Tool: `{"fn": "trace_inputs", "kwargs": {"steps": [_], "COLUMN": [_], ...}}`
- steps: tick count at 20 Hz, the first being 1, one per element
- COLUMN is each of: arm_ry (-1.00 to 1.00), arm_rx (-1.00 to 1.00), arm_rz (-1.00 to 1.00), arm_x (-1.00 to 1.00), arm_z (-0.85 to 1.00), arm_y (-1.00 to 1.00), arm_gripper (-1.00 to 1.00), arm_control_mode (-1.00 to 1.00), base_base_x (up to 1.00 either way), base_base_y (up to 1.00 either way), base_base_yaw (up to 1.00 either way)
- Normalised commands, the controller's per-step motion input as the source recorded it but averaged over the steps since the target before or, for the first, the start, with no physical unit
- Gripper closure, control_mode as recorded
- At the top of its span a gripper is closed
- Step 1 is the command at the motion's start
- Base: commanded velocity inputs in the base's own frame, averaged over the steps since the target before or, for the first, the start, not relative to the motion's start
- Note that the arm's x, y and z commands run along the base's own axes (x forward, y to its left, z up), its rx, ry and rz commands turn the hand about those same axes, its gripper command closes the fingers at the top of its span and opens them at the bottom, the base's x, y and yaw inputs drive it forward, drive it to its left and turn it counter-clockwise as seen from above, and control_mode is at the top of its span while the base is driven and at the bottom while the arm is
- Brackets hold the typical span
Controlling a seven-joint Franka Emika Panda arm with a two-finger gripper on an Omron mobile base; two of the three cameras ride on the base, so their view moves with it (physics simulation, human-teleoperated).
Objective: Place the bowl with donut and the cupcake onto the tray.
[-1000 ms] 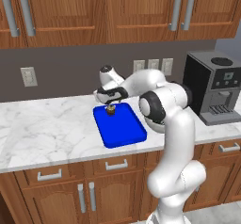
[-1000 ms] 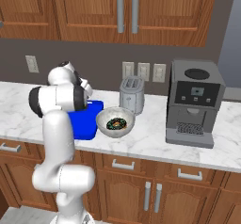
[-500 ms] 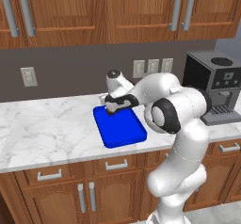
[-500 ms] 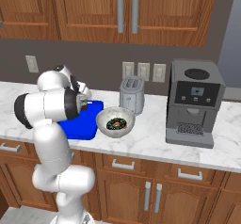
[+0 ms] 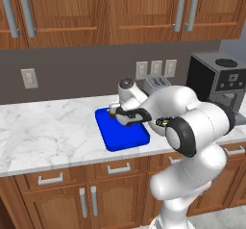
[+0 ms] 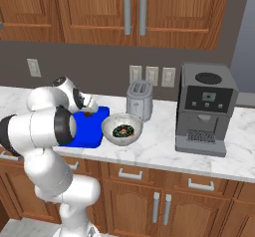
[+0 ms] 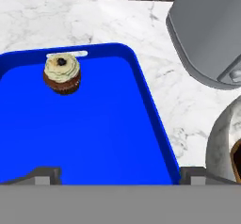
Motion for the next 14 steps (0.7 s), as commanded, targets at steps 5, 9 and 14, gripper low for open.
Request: {"fn": "trace_inputs", "kwargs": {"steps": [5, 9, 14], "arm_ry": [-0.05, -0.03, 0.0], "arm_rx": [-0.04, -0.05, -0.02], "arm_rz": [0.06, 0.08, 0.08], "arm_x": [-0.57, -0.53, -0.33], "arm_z": [0.24, 0.16, 0.01], "arm_y": [-0.3, -0.29, -0.29], "arm_gripper": [-1.0, -1.0, -1.0], "arm_control_mode": [-1.0, -1.0, -1.0], "base_base_x": [0.0, 0.0, 0.0], "base_base_y": [0.0, 0.0, 0.0], "base_base_yaw": [0.0, 0.0, 0.0]}}
